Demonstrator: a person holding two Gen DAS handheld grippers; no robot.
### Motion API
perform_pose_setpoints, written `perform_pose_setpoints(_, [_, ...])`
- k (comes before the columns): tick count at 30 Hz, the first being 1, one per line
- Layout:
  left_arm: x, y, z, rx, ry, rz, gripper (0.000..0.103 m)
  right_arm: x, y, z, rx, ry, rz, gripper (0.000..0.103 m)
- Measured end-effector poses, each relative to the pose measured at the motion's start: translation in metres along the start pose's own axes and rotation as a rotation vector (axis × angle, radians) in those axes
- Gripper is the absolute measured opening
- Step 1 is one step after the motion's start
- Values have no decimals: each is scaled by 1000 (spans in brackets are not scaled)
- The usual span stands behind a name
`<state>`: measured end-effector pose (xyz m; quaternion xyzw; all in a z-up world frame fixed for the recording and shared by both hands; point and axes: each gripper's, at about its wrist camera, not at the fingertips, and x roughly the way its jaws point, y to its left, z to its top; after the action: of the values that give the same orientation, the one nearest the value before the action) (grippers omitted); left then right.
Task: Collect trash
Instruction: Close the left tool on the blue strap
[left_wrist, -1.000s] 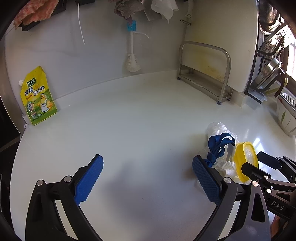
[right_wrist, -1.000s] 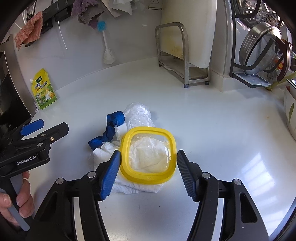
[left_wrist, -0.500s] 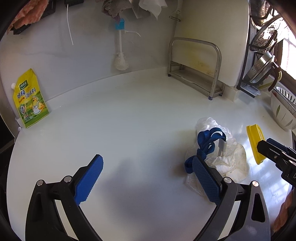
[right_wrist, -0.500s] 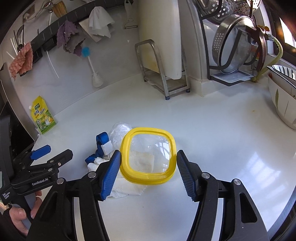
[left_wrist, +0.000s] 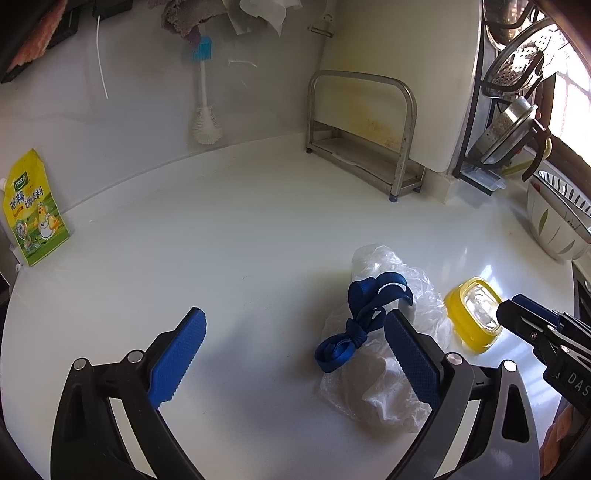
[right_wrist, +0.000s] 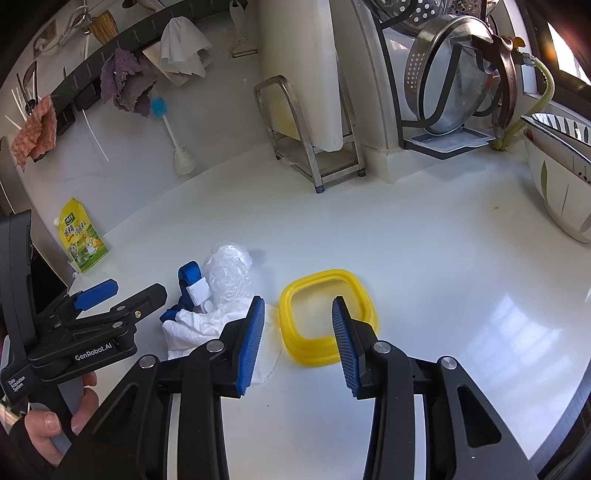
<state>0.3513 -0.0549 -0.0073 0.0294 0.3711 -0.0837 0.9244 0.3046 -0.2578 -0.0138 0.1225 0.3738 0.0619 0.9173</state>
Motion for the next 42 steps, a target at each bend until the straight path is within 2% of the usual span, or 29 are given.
perform_pose_setpoints(5, [-2,3,-5,7,-8,11,95,1,1,-1,-33,5,-39,43])
perform_pose_setpoints(7, [-3,6,-5,1,-7,9,95,2,0,-1,-44,7,-55,50])
perform_pose_setpoints(8, [-3,8,-5,-3,-6,7,95,2,0,-1,-51,8,-62,60])
perform_pose_setpoints(14, [-5,16,-6,-19,-6,17,95,11,-9,1,-62,51,-64,73])
perform_pose_setpoints(25, [-2,20,-6,-32,2,27,95,42,2,5,-139,166,-86,77])
perform_pose_setpoints(31, [-1,18,-7,-22,4,27,95,48,-1,6,-130,184,-95,76])
perform_pose_setpoints(32, [-1,18,-7,-20,5,26,95,47,-1,5,-138,181,-100,67])
perform_pose_setpoints(33, [-2,17,-8,-19,5,26,95,47,0,5,-148,179,-105,66])
perform_pose_setpoints(37, [-2,15,-9,-12,7,20,95,42,1,5,-149,156,-100,65])
perform_pose_setpoints(42, [0,11,-10,-4,15,-2,95,29,-17,9,-51,112,-74,65])
